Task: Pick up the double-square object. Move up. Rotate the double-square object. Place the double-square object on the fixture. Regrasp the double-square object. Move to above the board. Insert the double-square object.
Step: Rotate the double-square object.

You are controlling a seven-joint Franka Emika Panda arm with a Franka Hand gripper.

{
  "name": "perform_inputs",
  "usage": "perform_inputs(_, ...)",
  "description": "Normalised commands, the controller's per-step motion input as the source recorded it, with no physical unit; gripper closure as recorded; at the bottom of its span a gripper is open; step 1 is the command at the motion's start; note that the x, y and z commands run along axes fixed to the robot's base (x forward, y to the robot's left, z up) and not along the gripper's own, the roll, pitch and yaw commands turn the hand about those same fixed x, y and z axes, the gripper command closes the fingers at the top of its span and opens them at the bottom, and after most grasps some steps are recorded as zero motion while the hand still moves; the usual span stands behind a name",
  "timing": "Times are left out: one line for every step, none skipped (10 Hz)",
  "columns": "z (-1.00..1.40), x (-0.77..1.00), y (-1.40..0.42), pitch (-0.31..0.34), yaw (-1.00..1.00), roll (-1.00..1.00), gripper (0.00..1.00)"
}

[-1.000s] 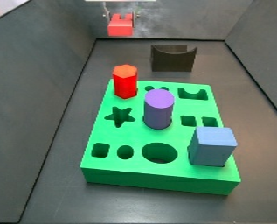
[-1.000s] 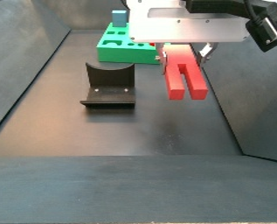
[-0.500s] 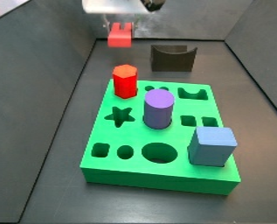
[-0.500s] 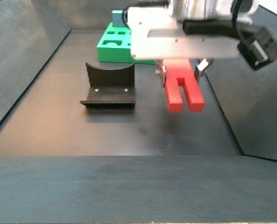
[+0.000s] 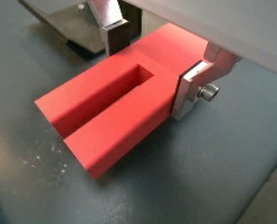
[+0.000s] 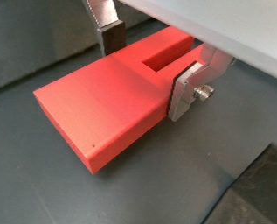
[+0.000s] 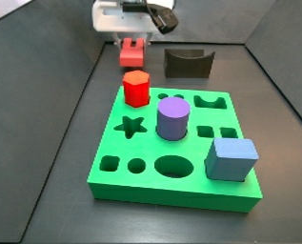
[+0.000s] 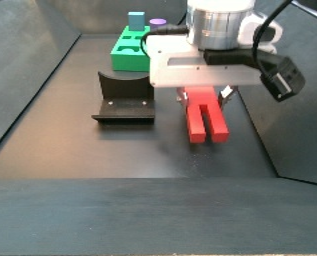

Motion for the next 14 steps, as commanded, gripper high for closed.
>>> perform_inputs(-0.49, 0.04, 0.02, -0.075, 0.00, -0.15, 1.00)
perform_inputs(-0.36, 0.03, 0.02, -0.084, 0.00, -0.16, 1.00)
perform_inputs(-0.27, 0.04, 0.02, -0.093, 0.00, -0.17, 1.00)
perform_inputs(0.00, 0.00, 0.00, 0.000, 0.00, 0.00, 0.00)
perform_inputs(1.00, 0.00, 0.00, 0.000, 0.00, 0.00, 0.00)
perform_inputs(1.00, -0.01, 0.00, 0.010, 0.00, 0.00, 0.00)
perform_inputs(1.00, -0.01, 0.00, 0.037, -0.01, 0.01, 0.00)
perform_inputs(1.00, -0.01, 0.00, 0.054, -0.01, 0.02, 0.00)
perform_inputs(1.00, -0.01, 0.00, 0.077, -0.01, 0.04, 0.00)
perform_inputs(1.00, -0.02, 0.00, 0.086, -0.01, 0.06, 0.00)
perform_inputs(1.00, -0.02, 0.00, 0.090, -0.01, 0.08, 0.00)
perform_inputs(0.99, -0.02, 0.00, 0.095, 0.00, 0.10, 0.00)
perform_inputs(0.81, -0.02, 0.00, 0.098, 0.01, 0.11, 0.00)
perform_inputs(0.67, -0.02, 0.00, 0.098, 0.01, 0.11, 0.00)
